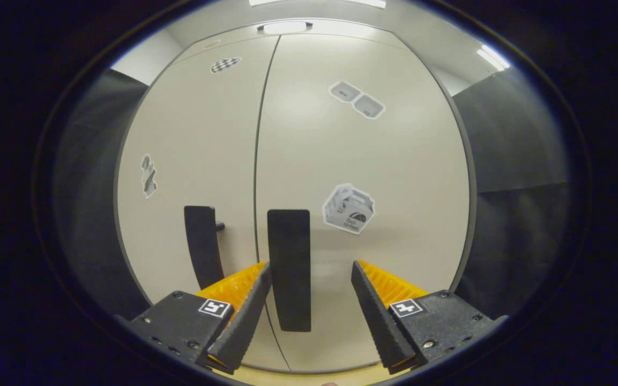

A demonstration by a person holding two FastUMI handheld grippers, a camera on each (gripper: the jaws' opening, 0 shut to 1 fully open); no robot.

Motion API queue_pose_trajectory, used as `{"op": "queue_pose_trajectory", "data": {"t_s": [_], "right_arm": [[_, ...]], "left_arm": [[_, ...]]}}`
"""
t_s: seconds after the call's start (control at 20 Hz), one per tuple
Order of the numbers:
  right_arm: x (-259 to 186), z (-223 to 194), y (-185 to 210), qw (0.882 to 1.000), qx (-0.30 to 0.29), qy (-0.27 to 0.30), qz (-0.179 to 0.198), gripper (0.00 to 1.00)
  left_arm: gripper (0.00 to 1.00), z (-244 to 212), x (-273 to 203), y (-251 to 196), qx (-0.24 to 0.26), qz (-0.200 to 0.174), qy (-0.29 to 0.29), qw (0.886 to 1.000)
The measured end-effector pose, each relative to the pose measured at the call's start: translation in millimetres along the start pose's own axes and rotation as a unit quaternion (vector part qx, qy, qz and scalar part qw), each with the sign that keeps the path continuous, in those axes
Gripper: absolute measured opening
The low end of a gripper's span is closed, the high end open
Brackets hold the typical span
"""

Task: Open the right door of the double-door shoe cabinet with the right hand, and open the left door with the left hand.

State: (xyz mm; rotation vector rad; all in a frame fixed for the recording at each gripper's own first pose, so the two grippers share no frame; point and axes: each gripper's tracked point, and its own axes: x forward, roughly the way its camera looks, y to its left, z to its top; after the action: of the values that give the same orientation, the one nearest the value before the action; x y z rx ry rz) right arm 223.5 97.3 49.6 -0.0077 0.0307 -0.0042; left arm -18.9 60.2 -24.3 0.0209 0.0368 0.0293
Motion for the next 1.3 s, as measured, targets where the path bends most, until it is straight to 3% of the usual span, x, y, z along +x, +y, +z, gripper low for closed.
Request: {"op": "queue_pose_trajectory", "data": {"t_s": [0.55,0.7,0.85,1.0,1.3], "right_arm": [[-0.5,2.2,12.5,1.000,-0.024,-0.008,0.005,0.41],[-0.7,2.5,11.7,1.000,-0.013,-0.015,0.019,0.34],[-0.8,3.3,12.8,1.000,-0.005,-0.018,0.023,0.15],[-1.1,3.5,12.7,0.999,-0.002,-0.022,0.026,0.10],[-7.9,4.3,13.0,0.999,-0.011,-0.026,0.035,0.09]], "left_arm": [[0.95,2.7,2.1,6.3,-0.007,0.001,-0.005,1.000],[0.95,1.7,2.9,6.0,-0.008,0.000,-0.006,1.000],[0.95,-0.6,4.0,3.4,-0.014,-0.005,-0.004,1.000],[0.95,3.4,2.5,1.2,-0.010,-0.008,-0.007,1.000],[0.95,5.8,-1.4,-0.4,-0.008,-0.005,-0.010,1.000]]}}
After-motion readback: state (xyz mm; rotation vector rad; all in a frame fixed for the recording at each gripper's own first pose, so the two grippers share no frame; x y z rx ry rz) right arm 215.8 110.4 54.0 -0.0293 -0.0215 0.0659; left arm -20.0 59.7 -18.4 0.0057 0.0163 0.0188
